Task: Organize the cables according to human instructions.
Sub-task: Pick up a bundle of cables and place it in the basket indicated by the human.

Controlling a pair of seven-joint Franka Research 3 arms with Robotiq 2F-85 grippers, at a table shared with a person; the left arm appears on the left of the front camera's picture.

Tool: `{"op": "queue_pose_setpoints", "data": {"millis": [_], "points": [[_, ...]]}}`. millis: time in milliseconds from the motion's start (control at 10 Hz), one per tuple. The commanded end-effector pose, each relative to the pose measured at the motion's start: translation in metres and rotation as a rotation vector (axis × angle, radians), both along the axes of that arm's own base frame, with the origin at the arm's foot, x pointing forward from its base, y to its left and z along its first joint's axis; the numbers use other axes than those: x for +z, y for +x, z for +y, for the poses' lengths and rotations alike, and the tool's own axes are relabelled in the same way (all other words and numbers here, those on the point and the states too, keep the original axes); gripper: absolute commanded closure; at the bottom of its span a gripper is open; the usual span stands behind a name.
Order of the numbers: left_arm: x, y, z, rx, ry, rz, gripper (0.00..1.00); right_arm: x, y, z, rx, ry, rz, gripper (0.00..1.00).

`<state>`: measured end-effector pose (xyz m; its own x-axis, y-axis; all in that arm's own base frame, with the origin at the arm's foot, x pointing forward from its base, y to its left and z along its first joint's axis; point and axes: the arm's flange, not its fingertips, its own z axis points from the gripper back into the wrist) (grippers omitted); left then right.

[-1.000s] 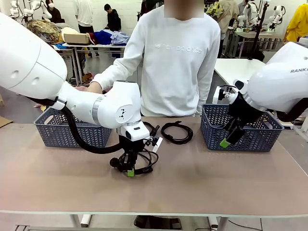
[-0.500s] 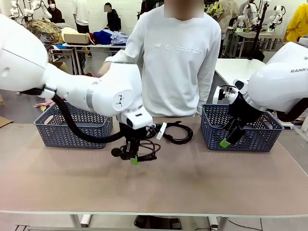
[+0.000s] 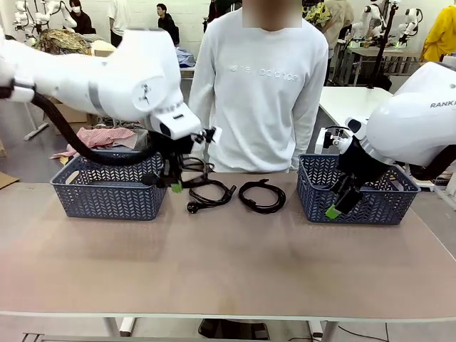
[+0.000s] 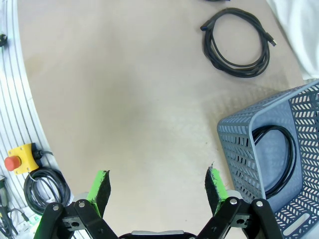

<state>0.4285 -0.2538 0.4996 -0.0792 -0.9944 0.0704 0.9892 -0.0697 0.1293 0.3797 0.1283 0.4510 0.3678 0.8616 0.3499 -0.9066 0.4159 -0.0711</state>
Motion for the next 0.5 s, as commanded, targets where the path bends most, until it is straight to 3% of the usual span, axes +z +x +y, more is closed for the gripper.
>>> {"op": "queue_pose_setpoints", "data": {"millis": [0,300,400], "points": [[0.028,0.021,0.022,0.053,0.010,-0.019,1.00,-0.001,-0.001,0.001,-0.009,-0.003,-0.002,0.00],[0.052,0.045,0.057,0.121,-0.021,-0.017,1.00,-0.001,-0.001,0.001,-0.009,-0.003,-0.002,0.00],[0.057,0.051,0.066,0.126,-0.074,0.018,1.00,-0.001,-0.001,0.001,-0.009,-0.003,-0.002,0.00]]}}
